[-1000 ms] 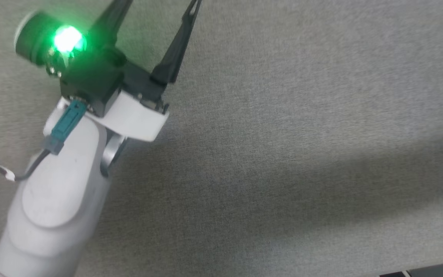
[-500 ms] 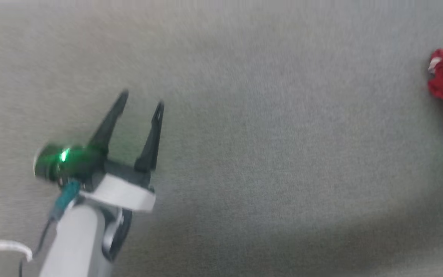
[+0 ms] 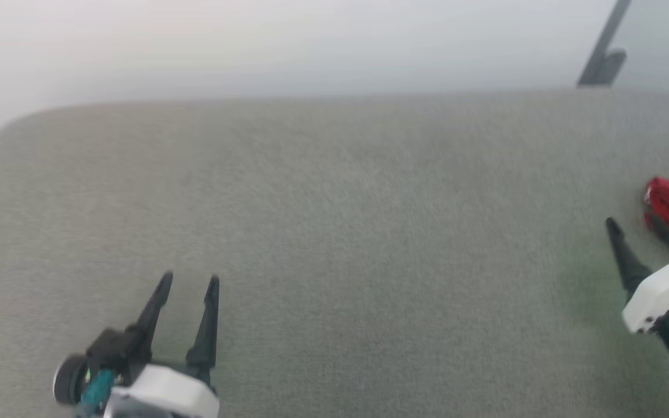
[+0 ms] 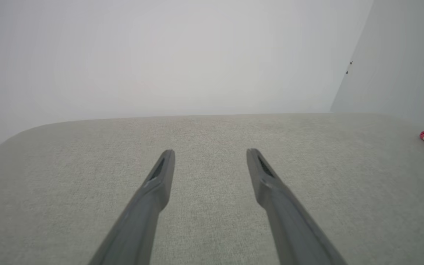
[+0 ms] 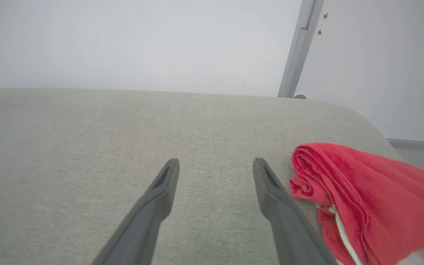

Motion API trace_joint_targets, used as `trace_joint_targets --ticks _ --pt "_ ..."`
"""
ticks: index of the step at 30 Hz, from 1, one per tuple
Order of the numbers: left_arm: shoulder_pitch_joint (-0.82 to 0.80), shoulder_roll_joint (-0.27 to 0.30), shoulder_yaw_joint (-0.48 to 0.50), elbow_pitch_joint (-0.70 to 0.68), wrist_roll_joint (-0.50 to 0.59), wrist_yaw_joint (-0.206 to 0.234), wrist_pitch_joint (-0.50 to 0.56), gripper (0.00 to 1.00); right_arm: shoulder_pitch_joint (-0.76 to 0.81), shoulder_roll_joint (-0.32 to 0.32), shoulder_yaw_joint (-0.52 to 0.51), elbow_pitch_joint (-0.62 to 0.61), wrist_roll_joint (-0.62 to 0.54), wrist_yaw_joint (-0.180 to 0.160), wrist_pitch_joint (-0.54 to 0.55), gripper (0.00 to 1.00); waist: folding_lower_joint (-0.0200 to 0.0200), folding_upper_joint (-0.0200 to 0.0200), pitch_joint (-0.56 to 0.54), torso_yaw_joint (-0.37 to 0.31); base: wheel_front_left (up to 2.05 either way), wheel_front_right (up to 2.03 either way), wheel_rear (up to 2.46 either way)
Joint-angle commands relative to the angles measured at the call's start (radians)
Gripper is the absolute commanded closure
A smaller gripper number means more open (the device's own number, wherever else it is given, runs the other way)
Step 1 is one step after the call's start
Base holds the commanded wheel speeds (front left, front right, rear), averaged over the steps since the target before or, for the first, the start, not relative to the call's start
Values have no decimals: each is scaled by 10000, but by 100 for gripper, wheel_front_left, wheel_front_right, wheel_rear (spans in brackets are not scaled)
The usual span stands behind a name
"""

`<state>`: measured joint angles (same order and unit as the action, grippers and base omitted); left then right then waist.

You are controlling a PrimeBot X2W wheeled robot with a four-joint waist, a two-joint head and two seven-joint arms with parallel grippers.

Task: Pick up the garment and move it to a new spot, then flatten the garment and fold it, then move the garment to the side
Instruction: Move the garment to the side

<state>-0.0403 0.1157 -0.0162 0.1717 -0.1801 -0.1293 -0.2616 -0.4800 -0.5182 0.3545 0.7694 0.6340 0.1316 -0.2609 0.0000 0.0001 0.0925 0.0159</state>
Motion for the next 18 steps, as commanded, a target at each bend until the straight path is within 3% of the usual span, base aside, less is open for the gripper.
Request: trace_joint_targets --ticks 1,18 --pt "259 -60 70 60 -37 -15 -40 0 360 92 -95 -245 -36 -20 -44 0 0 -1 -648 451 0 0 0" --pt "1452 30 516 -147 -132 -15 -42 0 3321 1226 -2054 -3732 -1636 -20 -50 0 0 -1 -1491 890 0 0 0"
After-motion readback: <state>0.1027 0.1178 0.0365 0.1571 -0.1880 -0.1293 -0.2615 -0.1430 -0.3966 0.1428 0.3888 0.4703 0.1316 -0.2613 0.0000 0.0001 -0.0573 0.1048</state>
